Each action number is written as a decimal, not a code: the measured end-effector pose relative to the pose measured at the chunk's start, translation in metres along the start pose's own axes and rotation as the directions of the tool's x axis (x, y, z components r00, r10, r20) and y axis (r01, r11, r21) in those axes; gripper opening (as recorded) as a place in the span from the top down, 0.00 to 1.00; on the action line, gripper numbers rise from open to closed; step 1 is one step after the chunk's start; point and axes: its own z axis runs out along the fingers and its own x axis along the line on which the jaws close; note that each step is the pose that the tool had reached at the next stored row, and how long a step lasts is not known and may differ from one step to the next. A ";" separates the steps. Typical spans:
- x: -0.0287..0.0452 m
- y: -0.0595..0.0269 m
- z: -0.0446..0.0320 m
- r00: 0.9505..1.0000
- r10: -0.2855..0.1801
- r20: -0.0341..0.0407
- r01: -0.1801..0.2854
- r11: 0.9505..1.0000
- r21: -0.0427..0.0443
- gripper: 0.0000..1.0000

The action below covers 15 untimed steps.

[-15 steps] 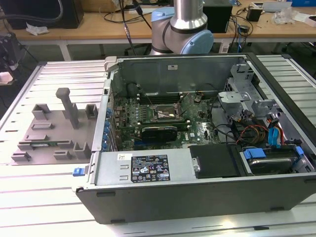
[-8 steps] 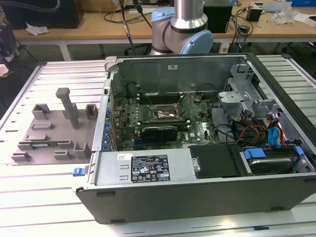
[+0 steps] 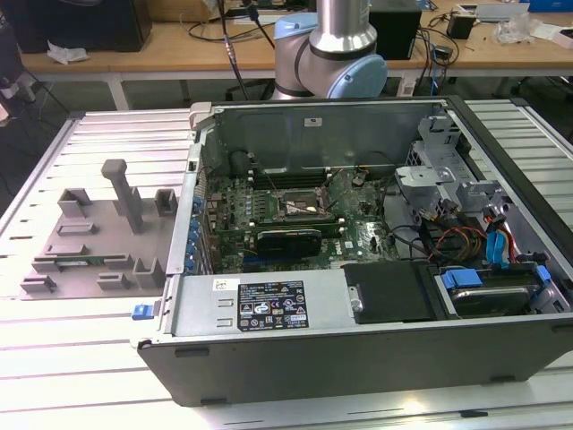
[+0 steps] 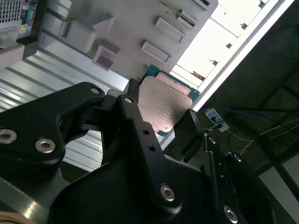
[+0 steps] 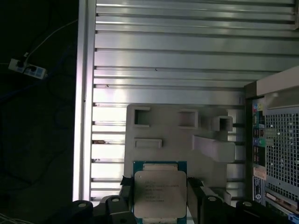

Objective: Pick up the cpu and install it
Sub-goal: 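Pick up the cpu and move it towards the insertion slot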

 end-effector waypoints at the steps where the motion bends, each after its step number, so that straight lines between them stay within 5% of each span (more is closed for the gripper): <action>1: -0.0025 -0.0001 0.0001 1.000 0.000 0.000 0.000 1.000 0.000 0.45; 15: -0.0511 -0.0009 0.0017 1.000 0.000 0.000 0.000 1.000 0.000 0.45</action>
